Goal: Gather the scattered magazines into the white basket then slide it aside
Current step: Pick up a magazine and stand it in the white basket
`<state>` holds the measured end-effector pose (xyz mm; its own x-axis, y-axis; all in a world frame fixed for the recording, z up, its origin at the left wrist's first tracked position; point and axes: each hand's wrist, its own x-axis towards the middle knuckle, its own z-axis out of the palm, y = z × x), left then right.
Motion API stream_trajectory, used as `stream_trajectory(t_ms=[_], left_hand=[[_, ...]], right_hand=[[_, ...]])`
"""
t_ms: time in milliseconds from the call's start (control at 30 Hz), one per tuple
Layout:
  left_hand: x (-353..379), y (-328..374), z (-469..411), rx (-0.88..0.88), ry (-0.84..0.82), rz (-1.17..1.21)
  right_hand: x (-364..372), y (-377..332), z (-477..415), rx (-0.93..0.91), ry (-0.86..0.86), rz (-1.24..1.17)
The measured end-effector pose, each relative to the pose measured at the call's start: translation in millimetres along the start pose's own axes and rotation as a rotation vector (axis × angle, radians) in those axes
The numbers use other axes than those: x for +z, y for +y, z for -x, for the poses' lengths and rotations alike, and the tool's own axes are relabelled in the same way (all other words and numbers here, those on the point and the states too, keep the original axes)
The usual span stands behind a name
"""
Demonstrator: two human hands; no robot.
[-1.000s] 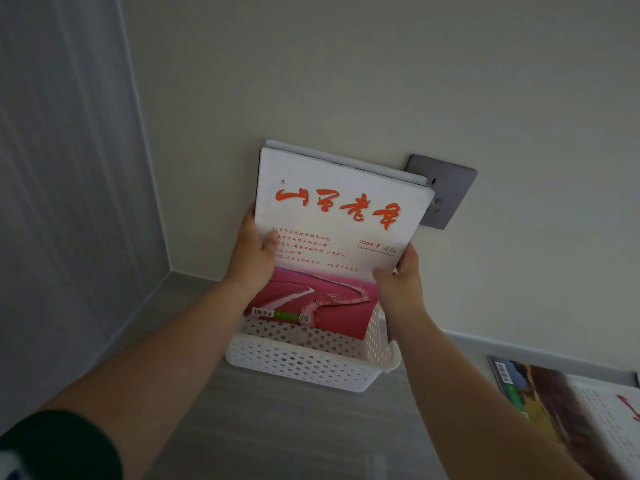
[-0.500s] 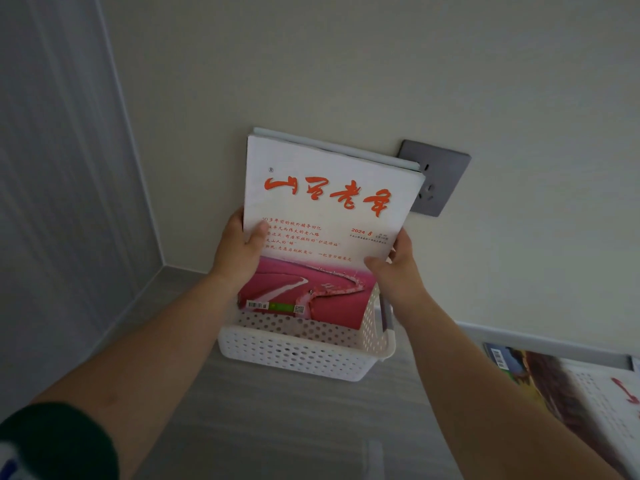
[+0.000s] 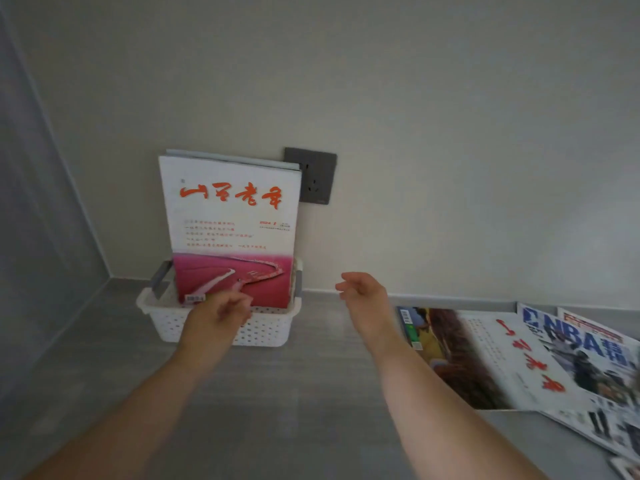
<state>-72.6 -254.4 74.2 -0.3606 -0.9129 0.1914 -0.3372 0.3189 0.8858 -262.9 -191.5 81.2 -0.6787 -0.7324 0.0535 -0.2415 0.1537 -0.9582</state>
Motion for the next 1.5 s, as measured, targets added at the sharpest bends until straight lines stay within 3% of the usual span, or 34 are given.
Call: stream_trajectory(t_ms=[133, 300, 467, 633, 800, 1100, 1233, 1367, 1500], left_hand=[[50, 26, 45, -0.034, -0.129, -0.021], [128, 66, 97, -0.038, -0.214, -0.084], [229, 88, 150, -0.043, -0.309, -0.123], [310, 100, 181, -0.061, -0.376, -0.21], [344, 105, 168, 0.009, -0.44, -0.614], [379, 115, 120, 0.068, -0.557, -1.005], [385, 119, 109, 0.25, -0.568, -1.275], [387, 124, 110, 0.603, -0.574, -1.426], [383, 133, 106, 0.543, -0.57, -1.338]], right_hand=[[-74, 24, 25, -0.006, 0.002, -0.012], [-201, 84, 66, 0.025, 0.023, 0.242], [-335, 159, 103, 0.115, 0.159, 0.545], [-424, 212, 127, 0.293, 0.194, 0.805], [-437, 243, 147, 0.231, 0.04, 1.032], [-438, 256, 144, 0.222, 0.009, 1.067], [-439, 258, 143, 0.224, 0.012, 1.061], [-439, 259, 143, 0.225, 0.007, 1.053], [-439, 258, 143, 0.221, 0.016, 1.047]])
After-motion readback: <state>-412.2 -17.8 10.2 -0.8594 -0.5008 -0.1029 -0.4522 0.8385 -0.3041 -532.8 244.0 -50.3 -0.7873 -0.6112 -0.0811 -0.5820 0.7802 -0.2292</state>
